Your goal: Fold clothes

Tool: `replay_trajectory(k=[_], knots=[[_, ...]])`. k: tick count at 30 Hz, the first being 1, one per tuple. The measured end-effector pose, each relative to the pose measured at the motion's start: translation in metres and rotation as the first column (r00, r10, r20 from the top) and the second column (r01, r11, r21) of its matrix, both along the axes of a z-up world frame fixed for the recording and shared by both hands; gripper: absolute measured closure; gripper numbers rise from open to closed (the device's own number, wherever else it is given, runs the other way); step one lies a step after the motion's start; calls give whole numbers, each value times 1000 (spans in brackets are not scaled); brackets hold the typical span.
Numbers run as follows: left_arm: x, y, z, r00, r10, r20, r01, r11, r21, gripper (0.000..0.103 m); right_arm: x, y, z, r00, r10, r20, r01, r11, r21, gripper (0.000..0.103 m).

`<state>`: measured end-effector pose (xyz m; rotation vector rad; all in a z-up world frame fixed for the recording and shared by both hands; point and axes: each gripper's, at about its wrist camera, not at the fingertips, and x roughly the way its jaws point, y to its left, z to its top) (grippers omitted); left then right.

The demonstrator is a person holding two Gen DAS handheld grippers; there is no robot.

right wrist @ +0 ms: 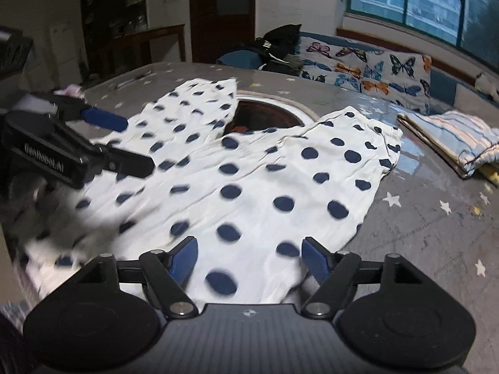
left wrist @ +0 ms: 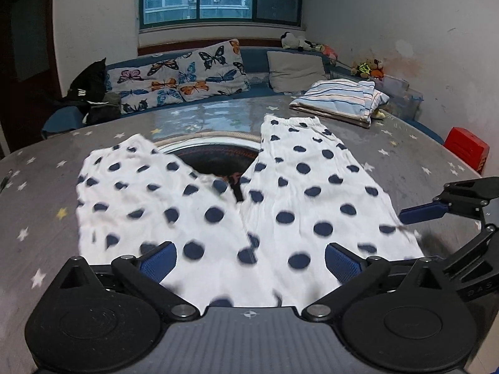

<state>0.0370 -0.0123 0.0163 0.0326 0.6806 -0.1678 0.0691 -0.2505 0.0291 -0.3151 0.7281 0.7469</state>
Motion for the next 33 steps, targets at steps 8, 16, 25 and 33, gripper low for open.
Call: replay_trajectory(k=[8, 16, 25, 33], knots=[[-34, 21, -13, 996, 88, -17, -88, 996, -4, 0, -22, -15, 0, 999, -33, 14, 33, 999, -5, 22], [-45, 43, -31, 983, 164, -76, -167, 985, -33, 0, -25, -14, -5, 999, -49, 8, 49, 999, 0, 20], [-47, 52, -26, 974, 206, -98, -212, 976, -50, 0, -24, -13, -7, 998, -55, -4, 55, 998, 3, 16], [-48, 44, -22, 975, 205, -90, -209, 978, -28, 0, -24, -18, -5, 996, -88, -10, 88, 995, 36, 7]])
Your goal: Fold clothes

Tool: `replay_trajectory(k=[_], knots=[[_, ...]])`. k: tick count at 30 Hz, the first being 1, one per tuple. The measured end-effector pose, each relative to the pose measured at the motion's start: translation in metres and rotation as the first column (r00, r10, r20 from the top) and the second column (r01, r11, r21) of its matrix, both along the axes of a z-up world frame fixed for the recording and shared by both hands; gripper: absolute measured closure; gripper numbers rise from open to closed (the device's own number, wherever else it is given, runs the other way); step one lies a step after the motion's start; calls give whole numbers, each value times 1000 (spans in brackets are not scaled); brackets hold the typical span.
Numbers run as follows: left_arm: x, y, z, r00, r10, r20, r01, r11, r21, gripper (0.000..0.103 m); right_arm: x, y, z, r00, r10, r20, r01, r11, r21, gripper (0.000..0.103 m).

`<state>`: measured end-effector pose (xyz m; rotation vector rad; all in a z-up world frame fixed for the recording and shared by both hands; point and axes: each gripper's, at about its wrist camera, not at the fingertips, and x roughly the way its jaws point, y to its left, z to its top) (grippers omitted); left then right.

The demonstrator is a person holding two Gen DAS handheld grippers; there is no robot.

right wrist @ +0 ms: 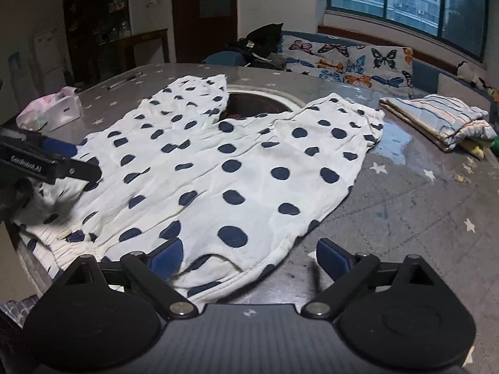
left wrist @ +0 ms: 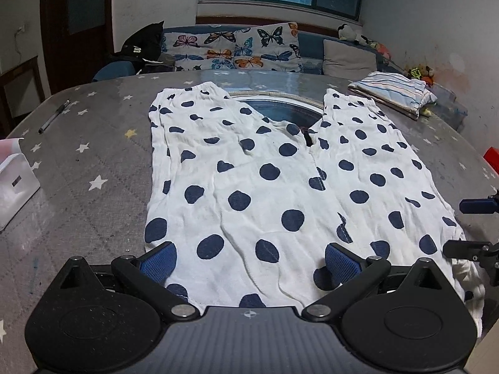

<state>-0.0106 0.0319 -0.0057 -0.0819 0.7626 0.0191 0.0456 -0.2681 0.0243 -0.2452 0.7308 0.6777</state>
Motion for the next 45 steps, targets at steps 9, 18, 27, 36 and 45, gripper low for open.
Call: replay_trajectory(k=[9, 18, 27, 36, 45], knots=[[-13, -12, 8, 998, -43, 45, 43, 999, 15, 0, 11, -14, 0, 993, -109, -48, 112, 991, 70, 2], [-52, -69, 21, 925, -354, 140, 348, 935, 67, 1, 20, -20, -1, 983, -177, -38, 179, 982, 62, 5], [-70, -139, 7, 752, -653, 92, 641, 757, 126, 18, 14, -31, 4, 976, -218, -10, 218, 974, 58, 7], [-54, -167, -14, 742, -671, 11, 660, 733, 164, 46, 13, -45, 9, 968, -250, -5, 250, 965, 74, 8], [-31, -147, -7, 753, -657, 25, 657, 753, 34, 89, 51, -43, 10, 968, -243, -54, 248, 963, 102, 21]])
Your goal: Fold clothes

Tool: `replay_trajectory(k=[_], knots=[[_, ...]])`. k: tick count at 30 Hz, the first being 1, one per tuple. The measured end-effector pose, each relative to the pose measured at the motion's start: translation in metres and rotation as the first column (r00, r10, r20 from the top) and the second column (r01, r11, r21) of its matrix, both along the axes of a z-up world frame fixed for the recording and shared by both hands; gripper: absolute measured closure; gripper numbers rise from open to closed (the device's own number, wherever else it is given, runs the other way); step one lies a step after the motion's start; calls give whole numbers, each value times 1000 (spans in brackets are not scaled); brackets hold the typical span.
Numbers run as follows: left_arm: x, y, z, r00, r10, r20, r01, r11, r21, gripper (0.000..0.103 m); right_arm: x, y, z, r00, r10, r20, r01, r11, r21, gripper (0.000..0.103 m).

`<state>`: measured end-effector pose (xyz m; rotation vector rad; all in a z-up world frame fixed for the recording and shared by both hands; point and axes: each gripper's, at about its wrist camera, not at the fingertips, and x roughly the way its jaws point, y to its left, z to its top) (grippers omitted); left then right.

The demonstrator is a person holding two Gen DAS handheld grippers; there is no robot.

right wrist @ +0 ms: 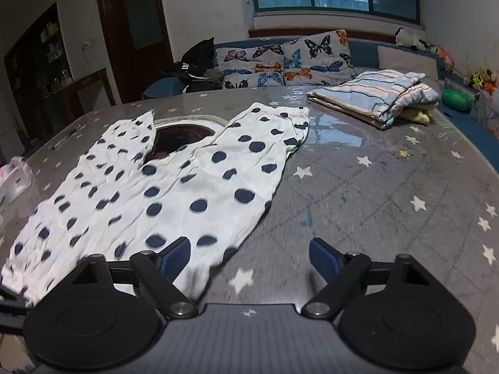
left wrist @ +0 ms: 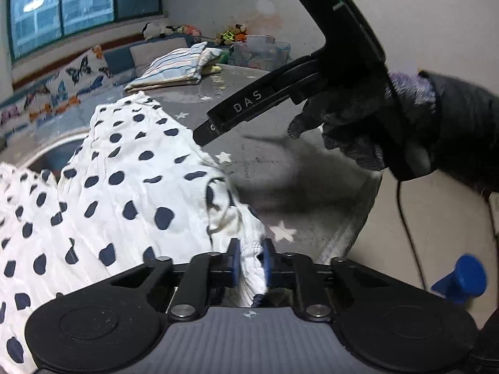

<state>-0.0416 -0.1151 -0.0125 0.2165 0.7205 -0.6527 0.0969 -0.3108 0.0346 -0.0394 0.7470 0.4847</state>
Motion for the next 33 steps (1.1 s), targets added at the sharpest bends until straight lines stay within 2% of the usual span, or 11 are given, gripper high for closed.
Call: replay_trajectory(k=[6, 12, 17, 21, 27, 30, 31, 33], knots=[[13, 33, 16, 995, 68, -77, -79, 984, -158, 89, 51, 6, 0, 1000, -10, -27, 11, 1000, 27, 29], [22, 57, 26, 987, 89, -137, -123, 957, -263, 89, 124, 13, -2, 997, -66, -41, 68, 996, 61, 44], [28, 71, 28, 978, 107, -176, -158, 939, -305, 89, 183, 25, -12, 993, -105, -47, 106, 994, 34, 50], [31, 79, 31, 974, 121, -191, -179, 929, -323, 89, 223, 32, -23, 989, -135, -55, 135, 991, 5, 51], [35, 85, 30, 969, 126, -214, -195, 921, -339, 89, 251, 40, -33, 990, -133, -50, 133, 991, -3, 60], [37, 88, 29, 966, 132, -224, -205, 917, -342, 89, 256, 45, -33, 991, -126, -41, 125, 992, -17, 78], [37, 88, 29, 965, 134, -227, -207, 916, -343, 89, 258, 46, -33, 991, -129, -45, 128, 992, -16, 94], [36, 90, 29, 964, 138, -228, -212, 914, -345, 89, 261, 45, -32, 988, -143, -60, 143, 990, -5, 97]])
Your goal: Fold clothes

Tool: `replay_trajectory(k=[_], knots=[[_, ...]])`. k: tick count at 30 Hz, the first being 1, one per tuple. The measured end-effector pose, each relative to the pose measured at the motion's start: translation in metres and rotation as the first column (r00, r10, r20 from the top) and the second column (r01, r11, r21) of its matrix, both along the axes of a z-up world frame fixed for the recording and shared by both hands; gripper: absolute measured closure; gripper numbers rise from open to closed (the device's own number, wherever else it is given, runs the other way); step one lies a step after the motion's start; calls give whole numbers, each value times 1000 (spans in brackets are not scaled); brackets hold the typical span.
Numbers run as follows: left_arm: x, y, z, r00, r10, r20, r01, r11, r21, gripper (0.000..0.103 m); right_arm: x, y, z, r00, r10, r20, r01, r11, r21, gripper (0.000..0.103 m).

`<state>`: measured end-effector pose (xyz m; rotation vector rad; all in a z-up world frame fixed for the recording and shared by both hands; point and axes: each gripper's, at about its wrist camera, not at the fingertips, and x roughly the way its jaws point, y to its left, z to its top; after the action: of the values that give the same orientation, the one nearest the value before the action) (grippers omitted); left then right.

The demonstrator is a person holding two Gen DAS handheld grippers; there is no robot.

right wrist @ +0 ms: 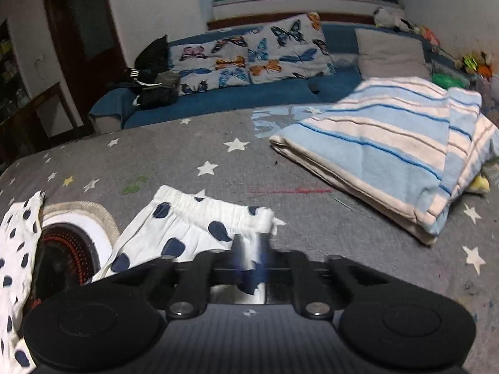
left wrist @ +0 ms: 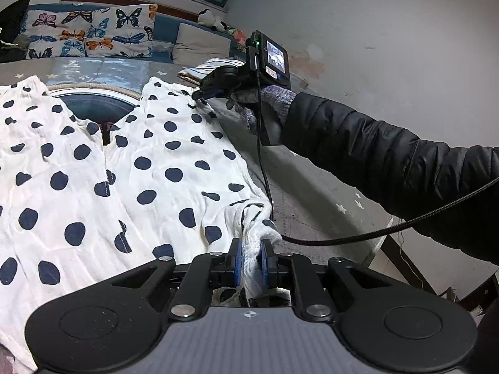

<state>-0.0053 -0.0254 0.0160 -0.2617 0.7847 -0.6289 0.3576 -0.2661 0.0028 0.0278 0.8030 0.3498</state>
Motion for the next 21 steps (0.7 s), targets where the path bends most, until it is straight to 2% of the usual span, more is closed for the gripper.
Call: replay_trajectory(k=[5, 12, 21], knots=[[-5, 5, 3, 1000, 17, 12, -17, 1000, -9, 90, -2, -5, 14, 999, -39, 2, 39, 998, 43, 101], [-25, 30, 10, 997, 77, 29, -75, 995, -71, 91, -9, 4, 56, 998, -53, 18, 51, 995, 84, 101], [-61, 81, 15, 977, 207, 46, -197, 967, -163, 92, -21, 76, 118, 996, 18, 92, -29, 993, 112, 101]])
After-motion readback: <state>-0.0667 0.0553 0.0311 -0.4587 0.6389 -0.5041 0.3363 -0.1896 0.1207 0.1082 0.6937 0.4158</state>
